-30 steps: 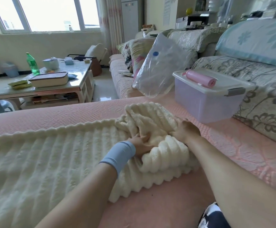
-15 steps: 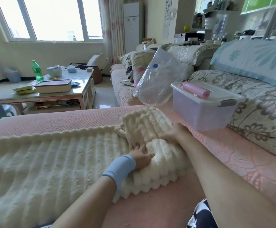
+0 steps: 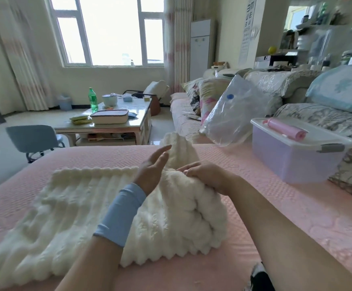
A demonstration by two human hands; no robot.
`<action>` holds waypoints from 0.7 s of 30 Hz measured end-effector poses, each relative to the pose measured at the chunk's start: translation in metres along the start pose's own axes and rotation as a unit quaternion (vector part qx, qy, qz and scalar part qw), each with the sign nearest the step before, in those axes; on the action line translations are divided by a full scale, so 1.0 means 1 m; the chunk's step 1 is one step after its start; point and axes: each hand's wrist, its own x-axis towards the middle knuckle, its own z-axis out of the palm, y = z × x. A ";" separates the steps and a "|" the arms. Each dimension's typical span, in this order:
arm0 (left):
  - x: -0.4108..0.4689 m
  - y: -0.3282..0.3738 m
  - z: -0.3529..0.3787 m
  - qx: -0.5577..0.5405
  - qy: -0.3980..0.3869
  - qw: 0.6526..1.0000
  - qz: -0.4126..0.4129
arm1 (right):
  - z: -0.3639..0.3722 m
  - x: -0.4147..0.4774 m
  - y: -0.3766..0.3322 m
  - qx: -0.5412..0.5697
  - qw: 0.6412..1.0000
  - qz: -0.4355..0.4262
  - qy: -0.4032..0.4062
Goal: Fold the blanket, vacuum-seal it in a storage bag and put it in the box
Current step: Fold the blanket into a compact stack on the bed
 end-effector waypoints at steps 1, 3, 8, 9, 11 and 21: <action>-0.006 -0.005 0.002 0.019 -0.029 0.999 0.001 | 0.007 0.005 0.002 -0.015 1.000 -0.008 -0.003; -0.012 -0.023 0.003 0.111 -0.092 0.989 -0.028 | 0.014 0.013 0.007 -0.008 0.999 -0.031 0.029; -0.013 -0.039 -0.026 0.217 -0.212 0.925 -0.231 | 0.020 0.039 0.042 -0.388 0.915 -0.019 0.110; -0.012 -0.036 -0.033 0.257 -0.236 0.899 -0.265 | 0.026 0.044 0.050 -0.420 0.905 0.016 0.062; -0.005 -0.028 -0.042 0.413 -0.276 0.818 -0.290 | 0.043 0.056 0.061 -0.446 0.893 0.062 -0.008; 0.043 -0.091 -0.003 0.541 -0.048 0.826 -0.150 | 0.048 0.084 0.065 -0.393 0.912 0.029 0.114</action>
